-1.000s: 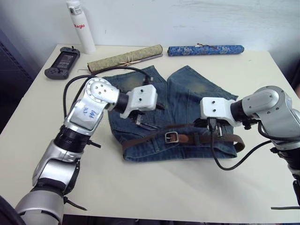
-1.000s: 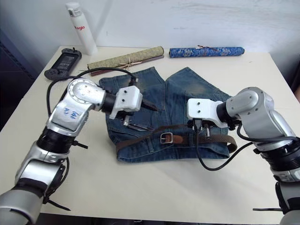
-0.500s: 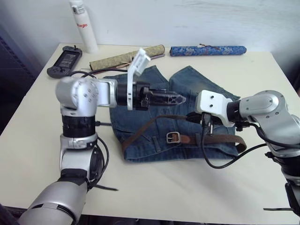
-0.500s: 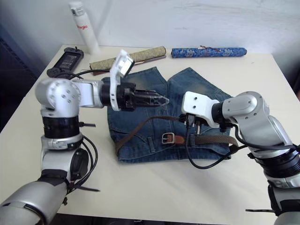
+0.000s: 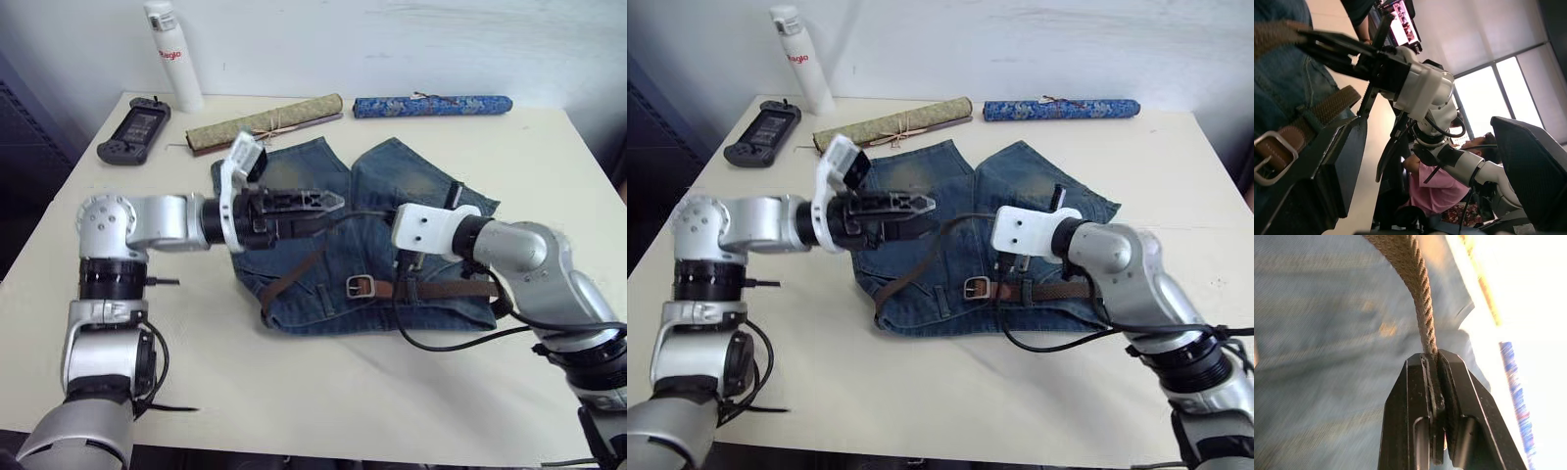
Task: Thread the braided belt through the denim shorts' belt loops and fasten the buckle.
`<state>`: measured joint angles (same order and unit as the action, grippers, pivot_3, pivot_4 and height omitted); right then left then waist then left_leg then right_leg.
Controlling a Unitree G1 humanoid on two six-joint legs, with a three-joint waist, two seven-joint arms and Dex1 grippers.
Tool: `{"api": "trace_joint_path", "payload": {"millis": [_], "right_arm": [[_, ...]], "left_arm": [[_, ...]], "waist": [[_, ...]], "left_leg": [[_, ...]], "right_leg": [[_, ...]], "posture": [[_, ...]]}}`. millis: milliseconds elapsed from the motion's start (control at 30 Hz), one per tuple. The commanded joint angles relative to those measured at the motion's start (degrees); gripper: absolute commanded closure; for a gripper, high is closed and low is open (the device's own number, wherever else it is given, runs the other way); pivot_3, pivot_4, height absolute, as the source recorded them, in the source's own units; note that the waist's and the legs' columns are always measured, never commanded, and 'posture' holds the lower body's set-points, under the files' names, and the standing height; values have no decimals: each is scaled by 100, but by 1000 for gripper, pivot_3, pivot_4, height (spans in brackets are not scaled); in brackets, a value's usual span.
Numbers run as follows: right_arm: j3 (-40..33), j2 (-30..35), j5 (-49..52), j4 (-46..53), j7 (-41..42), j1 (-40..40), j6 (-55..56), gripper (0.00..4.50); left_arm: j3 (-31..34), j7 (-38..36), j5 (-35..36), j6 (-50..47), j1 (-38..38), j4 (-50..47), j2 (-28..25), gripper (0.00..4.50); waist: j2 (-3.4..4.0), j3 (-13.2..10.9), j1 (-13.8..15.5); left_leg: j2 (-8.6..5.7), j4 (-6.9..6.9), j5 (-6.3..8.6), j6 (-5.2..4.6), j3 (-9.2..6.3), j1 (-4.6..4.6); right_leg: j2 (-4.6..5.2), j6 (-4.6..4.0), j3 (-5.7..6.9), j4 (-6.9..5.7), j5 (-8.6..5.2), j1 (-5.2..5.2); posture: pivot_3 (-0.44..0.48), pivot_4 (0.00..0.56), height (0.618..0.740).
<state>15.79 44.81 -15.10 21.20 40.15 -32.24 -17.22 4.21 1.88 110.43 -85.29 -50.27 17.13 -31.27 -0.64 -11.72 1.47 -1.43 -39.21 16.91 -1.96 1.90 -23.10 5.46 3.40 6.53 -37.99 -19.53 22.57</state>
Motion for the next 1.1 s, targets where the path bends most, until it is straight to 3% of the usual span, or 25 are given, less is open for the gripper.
{"api": "trace_joint_path", "payload": {"millis": [33, 100, 233, 467, 667, 833, 1100], "right_arm": [[93, -292, -709, 328, -725, 163, 603, 4500], [205, -470, -1070, 348, -1021, 266, 894, 4500], [320, -735, -1618, 292, -1397, 418, 1261, 4500], [315, -925, -2174, 300, -1598, 796, 1505, 4500], [233, -1082, -2310, 357, -1555, 1006, 1561, 4500], [195, -1178, -2324, 408, -1506, 998, 1593, 4500], [59, -1225, -2422, 485, -1442, 905, 1554, 4500]], "left_arm": [[23, 174, 257, 324, 528, -796, 157, 47], [112, 572, 257, 648, 961, -1245, 431, 47], [751, 3392, 257, 2367, 2058, -2728, 2292, 47], [1002, 6245, 257, 4504, 2340, -4463, 4420, 47], [877, 6923, 257, 5358, 2490, -4979, 4570, 47], [831, 7068, 257, 5364, 2867, -4863, 4409, 47], [577, 7295, 257, 5270, 2935, -4870, 4714, 47]], "waist": [[-2, 3, -7], [-2, 3, -13], [-8, 4, 5], [-24, 9, 32], [-24, 10, 12], [-24, 10, 29], [-24, 10, 63]], "left_leg": [[-2, 0, 0, 0, -1, -1], [-2, 3, 0, -1, 2, 6], [-2, -3, 1, -1, 2, 5], [-1, -8, 1, -2, 13, 11], [0, -4, 1, -1, 21, 16], [0, -4, 1, -1, 20, 15], [-1, -4, 1, -2, 20, 14]], "right_leg": [[0, 1, 0, -1, 0, 0], [-1, 1, -6, -1, 1, -8], [0, 2, -8, 7, 1, -6], [-1, 5, -10, 5, 3, -15], [-8, 4, -20, 3, 2, -12], [-9, 4, -20, 6, 2, -13], [-9, 4, -21, 8, 2, -13]], "posture": [[0, 150, 686], [0, 150, 686], [0, 150, 686], [0, 150, 686], [0, 150, 686], [0, 150, 686], [0, 150, 686]]}}
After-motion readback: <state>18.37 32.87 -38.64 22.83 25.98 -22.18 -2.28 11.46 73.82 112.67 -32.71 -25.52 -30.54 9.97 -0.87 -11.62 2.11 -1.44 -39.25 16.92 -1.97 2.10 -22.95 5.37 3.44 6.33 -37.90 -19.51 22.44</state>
